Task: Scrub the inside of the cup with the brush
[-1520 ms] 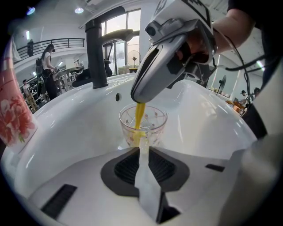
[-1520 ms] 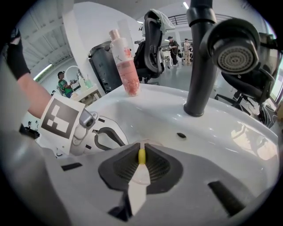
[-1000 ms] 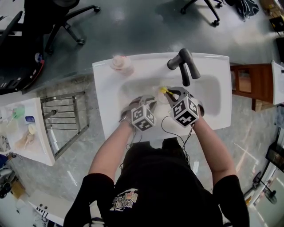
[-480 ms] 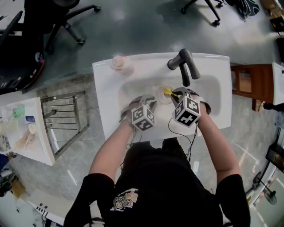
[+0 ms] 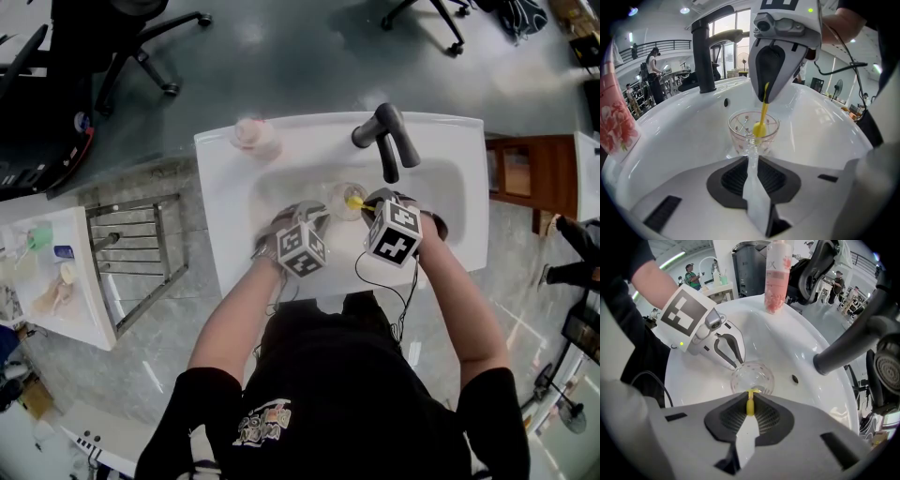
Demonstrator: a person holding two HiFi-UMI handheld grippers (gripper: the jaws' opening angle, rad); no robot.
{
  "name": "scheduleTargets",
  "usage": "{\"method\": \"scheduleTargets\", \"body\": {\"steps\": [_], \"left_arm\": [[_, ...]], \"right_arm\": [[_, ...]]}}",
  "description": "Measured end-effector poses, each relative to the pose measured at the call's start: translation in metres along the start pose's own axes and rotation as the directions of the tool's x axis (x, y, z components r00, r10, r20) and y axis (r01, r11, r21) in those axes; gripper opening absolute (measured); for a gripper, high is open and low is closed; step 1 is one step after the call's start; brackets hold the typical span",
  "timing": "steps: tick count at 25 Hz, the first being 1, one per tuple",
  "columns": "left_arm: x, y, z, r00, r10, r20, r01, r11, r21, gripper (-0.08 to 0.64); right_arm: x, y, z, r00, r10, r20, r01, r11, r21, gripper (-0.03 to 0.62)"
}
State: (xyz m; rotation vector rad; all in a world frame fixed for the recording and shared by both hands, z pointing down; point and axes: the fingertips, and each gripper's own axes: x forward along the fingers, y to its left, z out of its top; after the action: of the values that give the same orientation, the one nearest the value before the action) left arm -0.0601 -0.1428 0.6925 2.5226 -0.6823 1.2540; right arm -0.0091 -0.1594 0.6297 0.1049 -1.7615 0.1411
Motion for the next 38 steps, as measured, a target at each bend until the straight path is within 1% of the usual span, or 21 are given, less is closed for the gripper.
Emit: {"method": "scheduleTargets", "body": {"steps": [3, 7, 10, 13, 16, 18, 22, 27, 32, 38], "left_arm": [[0.000, 0.000, 0.000, 1.000, 0.000, -0.001, 0.000, 1.000, -0.002, 0.057], [0.000, 0.000, 0.000, 1.000, 0.000, -0.002, 0.000, 1.000, -0.002, 0.057], [0.000, 0.000, 0.000, 1.000, 0.000, -0.002, 0.000, 1.000, -0.001, 0.057], [0.000, -0.001, 0.000, 1.000, -0.006, -0.004, 0.006, 1.000, 0.002, 0.057], [-0.001, -0.001, 0.000, 1.000, -0.008, -0.005, 0.008, 1.000, 0.006, 0.057], [-0.001, -0.001, 0.000, 1.000, -0.008, -0.005, 0.008, 1.000, 0.004, 0.057], [0.000, 0.000, -0.001, 1.000, -0.012, -0.001, 0.012, 1.000, -0.011, 0.057], [0.000, 0.000, 0.000, 1.000, -0.018, 0.000, 0.018, 1.000, -0.013, 0.055], [0.000, 0.000, -0.001, 1.000, -0.013, -0.001, 0.013, 1.000, -0.015, 0.057], [-0.001, 0.002, 0.001, 1.000, -0.002, 0.002, 0.002, 0.999, -0.049, 0.060]], "right_arm": [[-0.001, 0.005, 0.003, 0.999, 0.042, 0.031, -0.044, 0.998, 0.049, 0.038], [0.000, 0.014, 0.009, 0.990, 0.106, 0.096, -0.119, 0.983, 0.140, 0.038], [0.002, 0.012, 0.012, 0.984, 0.107, 0.146, -0.136, 0.968, 0.211, 0.038], [0.003, 0.009, 0.019, 0.971, 0.088, 0.221, -0.152, 0.945, 0.289, 0.038], [0.003, 0.001, 0.024, 0.960, 0.037, 0.277, -0.137, 0.926, 0.353, 0.037], [0.004, -0.003, 0.026, 0.956, -0.001, 0.293, -0.113, 0.921, 0.373, 0.037], [0.003, -0.011, 0.025, 0.954, -0.069, 0.292, -0.051, 0.922, 0.384, 0.038], [-0.001, -0.031, 0.016, 0.948, -0.160, 0.275, 0.033, 0.909, 0.416, 0.037], [0.000, -0.033, 0.015, 0.944, -0.181, 0.276, 0.043, 0.898, 0.439, 0.037], [-0.004, -0.034, 0.011, 0.935, -0.193, 0.298, 0.026, 0.875, 0.484, 0.037]]}}
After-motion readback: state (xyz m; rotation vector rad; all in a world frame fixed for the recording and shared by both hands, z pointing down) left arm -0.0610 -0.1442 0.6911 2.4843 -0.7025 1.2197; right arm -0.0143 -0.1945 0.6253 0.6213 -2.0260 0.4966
